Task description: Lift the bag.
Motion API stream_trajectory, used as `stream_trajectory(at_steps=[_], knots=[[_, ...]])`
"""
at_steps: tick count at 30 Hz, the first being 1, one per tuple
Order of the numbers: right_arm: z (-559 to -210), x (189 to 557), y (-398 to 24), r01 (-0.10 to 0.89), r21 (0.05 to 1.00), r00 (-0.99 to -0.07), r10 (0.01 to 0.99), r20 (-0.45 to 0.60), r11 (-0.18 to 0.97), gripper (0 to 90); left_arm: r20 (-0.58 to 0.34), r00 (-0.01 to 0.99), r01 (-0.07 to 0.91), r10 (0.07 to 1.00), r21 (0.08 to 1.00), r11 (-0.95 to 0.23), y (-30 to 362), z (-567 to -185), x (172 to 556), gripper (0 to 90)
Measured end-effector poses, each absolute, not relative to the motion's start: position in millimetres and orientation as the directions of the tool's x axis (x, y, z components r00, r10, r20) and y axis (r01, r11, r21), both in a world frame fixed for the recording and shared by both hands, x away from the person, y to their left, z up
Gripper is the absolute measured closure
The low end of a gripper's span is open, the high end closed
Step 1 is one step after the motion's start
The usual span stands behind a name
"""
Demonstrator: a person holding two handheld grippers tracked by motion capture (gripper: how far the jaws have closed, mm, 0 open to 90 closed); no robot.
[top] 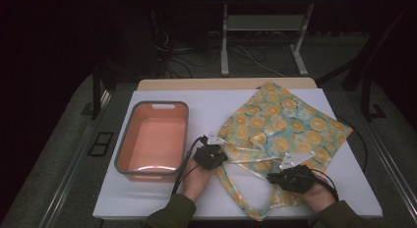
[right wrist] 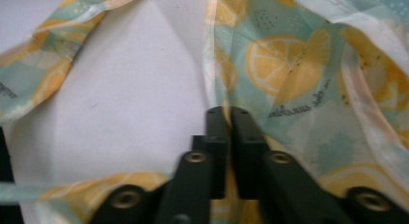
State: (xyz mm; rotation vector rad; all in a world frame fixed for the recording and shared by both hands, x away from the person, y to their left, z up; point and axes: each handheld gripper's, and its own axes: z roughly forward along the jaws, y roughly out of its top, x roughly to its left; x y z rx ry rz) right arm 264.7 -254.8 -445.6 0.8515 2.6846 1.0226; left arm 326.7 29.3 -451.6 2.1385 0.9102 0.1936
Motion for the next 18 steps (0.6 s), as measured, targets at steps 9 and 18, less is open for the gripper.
stream_trajectory(at_steps=[9,18], knots=[[-427,272,-269,0.45,0.7,-0.812,0.581,0.061,0.555,89.7,-0.182,0.738,0.499,0.65,0.796,-0.343,32,-428,325,89.4],[-396,288,-282,0.394,0.8,-0.788,0.614,0.04,0.453,89.8,-0.18,0.745,0.436,0.642,0.86,-0.264,35,-394,320,89.4]])
